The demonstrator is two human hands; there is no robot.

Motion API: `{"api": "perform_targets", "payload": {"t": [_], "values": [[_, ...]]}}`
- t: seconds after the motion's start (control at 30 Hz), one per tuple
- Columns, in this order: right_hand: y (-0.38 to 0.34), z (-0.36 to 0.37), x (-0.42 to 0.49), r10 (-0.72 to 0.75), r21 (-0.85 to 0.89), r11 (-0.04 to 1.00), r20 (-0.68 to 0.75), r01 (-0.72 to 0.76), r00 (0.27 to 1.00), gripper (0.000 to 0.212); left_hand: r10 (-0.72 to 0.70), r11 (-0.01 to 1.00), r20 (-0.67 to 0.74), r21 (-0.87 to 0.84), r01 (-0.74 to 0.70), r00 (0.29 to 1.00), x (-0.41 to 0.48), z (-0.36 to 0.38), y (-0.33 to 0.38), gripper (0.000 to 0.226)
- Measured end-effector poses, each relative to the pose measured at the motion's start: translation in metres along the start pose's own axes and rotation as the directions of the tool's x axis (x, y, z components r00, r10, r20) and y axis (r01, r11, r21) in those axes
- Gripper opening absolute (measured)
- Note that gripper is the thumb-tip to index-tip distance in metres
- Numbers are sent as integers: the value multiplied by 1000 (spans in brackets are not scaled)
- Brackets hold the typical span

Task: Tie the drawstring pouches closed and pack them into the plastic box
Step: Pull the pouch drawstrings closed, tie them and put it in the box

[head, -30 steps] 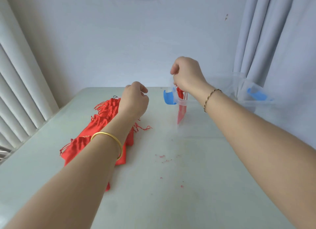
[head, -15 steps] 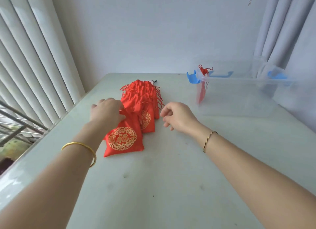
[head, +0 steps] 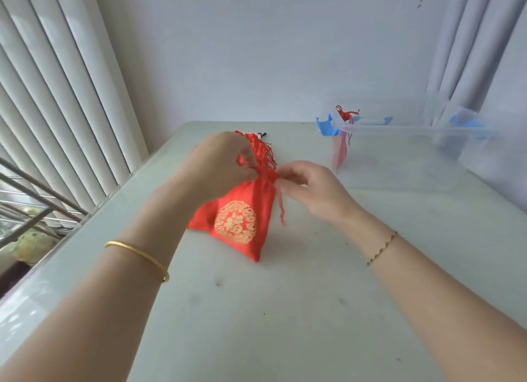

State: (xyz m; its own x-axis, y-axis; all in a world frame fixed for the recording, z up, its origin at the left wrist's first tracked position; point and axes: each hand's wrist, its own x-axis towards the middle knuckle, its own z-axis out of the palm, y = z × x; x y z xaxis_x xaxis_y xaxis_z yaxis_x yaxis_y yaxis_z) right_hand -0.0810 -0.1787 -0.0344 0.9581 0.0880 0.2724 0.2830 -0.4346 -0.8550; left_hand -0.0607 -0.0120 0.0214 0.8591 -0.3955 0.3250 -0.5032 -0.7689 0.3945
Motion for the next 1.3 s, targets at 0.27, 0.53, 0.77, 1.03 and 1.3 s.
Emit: {"api": "perform_targets", "payload": {"t": [0.27, 0.53, 0.77, 1.03, 1.3], "values": [[6, -77, -37, -15, 66, 998, -39, 18, 999, 10, 36, 951, -75, -303, -57, 997, 5, 39, 61, 7], [27, -115, -28, -9, 140, 990, -150, 30, 989, 21, -38, 901, -24, -433, 23, 999, 21, 78, 68, 17], [45, -124, -28, 121, 2, 993, -118, -121, 986, 17, -6, 887, 28, -462, 19, 1000, 30, 84, 59, 7], [57, -128, -30, 224, 20, 974, -119, -224, 967, 8, 3, 919, 13, -395, 2, 1000, 32, 84, 53, 21], [60, -136, -31, 221, 10, 974, -212, -224, 952, 22, -60, 968, -119, -248, 29, 991, 33, 83, 44, 7]]}}
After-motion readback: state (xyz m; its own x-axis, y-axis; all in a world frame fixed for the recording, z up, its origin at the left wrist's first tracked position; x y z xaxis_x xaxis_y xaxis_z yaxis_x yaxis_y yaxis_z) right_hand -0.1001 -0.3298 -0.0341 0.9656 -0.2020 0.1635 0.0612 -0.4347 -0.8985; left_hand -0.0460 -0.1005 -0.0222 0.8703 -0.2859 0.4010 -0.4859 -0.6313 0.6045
